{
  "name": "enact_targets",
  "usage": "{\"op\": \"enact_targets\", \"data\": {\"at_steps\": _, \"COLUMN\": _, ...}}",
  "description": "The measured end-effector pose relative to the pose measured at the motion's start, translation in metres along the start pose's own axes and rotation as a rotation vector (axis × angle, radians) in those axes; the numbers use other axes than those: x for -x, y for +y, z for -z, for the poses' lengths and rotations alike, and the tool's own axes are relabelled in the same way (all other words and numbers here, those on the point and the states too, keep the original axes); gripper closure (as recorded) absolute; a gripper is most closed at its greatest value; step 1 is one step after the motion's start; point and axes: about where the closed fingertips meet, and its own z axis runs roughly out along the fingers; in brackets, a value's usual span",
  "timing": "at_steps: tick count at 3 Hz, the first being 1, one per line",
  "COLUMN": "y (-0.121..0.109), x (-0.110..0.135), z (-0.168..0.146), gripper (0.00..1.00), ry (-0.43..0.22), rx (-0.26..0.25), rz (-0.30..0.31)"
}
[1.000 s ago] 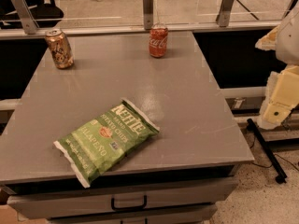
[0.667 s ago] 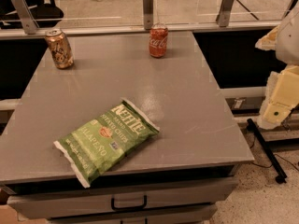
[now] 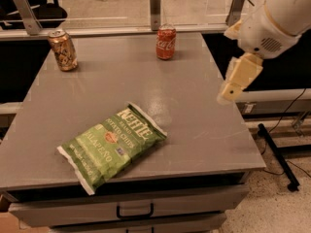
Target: Move coke can near green jalapeno chip bag
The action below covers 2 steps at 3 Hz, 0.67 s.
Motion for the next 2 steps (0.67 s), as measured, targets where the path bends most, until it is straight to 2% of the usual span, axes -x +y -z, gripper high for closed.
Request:
{"op": "enact_targets", "data": {"at_steps": 1, "y": -0.053, "x": 0.029, "z": -0.038, "gripper": 0.00, "ry": -0.130, "rx": -0.068, "rz": -0.012}}
{"op": "enact_targets", "data": {"at_steps": 2, "y": -0.110, "x": 0.052, "z": -0.075, "gripper": 0.00, "ry": -0.233, "rx": -0.142, "rz": -0.053}}
